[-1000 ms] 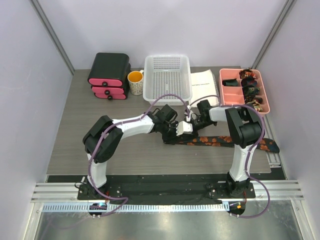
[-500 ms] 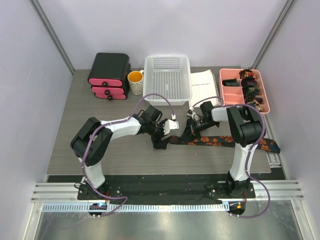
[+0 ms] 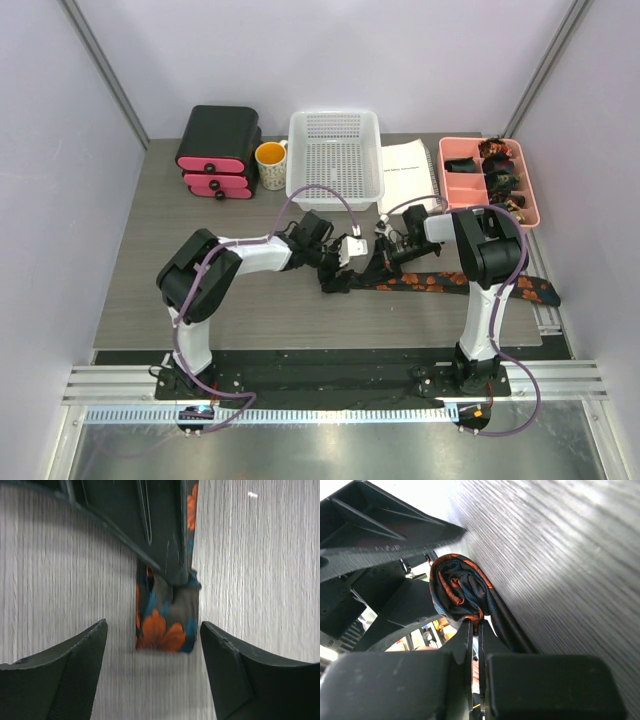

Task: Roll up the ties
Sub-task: Roll the tie at the center of the board.

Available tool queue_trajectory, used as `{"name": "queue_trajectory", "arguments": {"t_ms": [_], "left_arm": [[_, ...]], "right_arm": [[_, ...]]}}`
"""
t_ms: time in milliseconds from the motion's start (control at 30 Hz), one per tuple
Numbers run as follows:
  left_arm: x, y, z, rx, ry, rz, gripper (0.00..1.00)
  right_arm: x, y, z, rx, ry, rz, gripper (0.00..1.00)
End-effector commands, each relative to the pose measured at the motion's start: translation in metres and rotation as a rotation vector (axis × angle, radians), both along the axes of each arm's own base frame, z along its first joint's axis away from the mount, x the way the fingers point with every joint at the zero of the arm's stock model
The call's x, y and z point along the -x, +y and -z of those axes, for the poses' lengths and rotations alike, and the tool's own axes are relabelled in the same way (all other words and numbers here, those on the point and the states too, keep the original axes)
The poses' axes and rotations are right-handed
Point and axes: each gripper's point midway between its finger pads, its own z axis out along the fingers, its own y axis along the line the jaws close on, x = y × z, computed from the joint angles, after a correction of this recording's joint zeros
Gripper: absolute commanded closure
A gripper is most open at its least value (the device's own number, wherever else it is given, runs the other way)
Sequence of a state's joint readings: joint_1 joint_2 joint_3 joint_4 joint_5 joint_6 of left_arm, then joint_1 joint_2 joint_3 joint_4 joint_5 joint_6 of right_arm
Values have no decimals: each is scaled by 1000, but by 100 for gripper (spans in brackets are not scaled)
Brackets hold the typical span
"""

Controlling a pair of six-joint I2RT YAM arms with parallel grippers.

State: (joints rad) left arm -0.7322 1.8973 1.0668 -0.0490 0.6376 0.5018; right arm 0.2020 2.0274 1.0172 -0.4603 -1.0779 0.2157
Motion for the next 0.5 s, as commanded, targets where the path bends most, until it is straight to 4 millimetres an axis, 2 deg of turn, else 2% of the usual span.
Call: {"name": "queue_trajectory", "arguments": {"t_ms": [0,67,100,233,300,333,367,400,433,467], "left_arm": [[-3,-21,-6,90,-29,33,30],[4,-21,1,84,-24,44,37],[6,-23,3,76,-31,55,47],[7,-8,15,-25,-31,36,63],[9,0,14,-89,-30,22,70],[3,-1,5,-108,-65,37,72],[11,16,13,-198,-25,33,74],[11,22,12,-231,-24,36,77],[10,24,7,-257,-28,46,79],[15,37,10,-320,-14,60,80]], "right_arm": [[4,-9,20,58,31,2,99],[4,-8,19,52,32,3,99],[3,-8,18,48,28,3,99],[-1,-6,13,36,19,11,99],[-4,-5,4,28,3,18,99],[-6,-4,-1,25,-8,21,98],[-9,-4,-11,19,-37,21,95],[-10,-4,-18,19,-40,20,86],[-11,-4,-23,16,-56,16,82],[-12,-4,-27,16,-66,13,78]]}}
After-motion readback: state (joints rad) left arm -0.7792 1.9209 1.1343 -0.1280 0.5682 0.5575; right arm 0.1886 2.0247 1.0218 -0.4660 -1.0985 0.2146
